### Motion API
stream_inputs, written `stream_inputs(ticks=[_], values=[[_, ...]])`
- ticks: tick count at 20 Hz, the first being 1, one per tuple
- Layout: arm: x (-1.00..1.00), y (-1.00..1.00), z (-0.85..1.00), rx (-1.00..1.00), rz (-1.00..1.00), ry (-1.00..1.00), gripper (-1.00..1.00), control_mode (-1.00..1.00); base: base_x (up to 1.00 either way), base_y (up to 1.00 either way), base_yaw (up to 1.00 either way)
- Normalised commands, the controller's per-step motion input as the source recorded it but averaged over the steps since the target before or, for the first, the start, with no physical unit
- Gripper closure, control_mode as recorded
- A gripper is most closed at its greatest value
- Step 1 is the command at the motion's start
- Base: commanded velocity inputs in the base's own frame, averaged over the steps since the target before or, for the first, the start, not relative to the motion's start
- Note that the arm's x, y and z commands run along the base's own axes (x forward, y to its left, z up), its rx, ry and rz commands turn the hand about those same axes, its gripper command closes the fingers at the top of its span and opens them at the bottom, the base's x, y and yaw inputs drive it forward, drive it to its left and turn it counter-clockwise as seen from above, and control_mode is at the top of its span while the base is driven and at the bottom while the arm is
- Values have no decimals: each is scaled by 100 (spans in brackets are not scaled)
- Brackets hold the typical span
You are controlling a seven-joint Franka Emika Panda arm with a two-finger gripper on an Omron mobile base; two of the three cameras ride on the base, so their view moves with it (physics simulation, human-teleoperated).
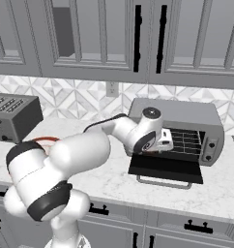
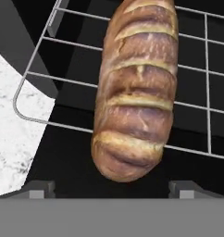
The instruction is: Pick up the kebab skewer and baguette bread, and place them inside the toaster oven. Close the toaster oven door and start by setting the timer.
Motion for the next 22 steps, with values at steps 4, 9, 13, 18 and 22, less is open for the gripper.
stream_inputs(ticks=[4,9,13,18,22], values=[[-49,19,16,0,-2,-3,-100,-100,0,0,0],[-38,31,41,0,-1,-4,-100,-100,0,0,0],[-100,80,10,0,-15,0,-100,-100,0,0,0],[-96,100,1,0,-14,0,-100,-100,0,0,0],[-64,100,1,0,1,0,-100,-100,0,0,0]])
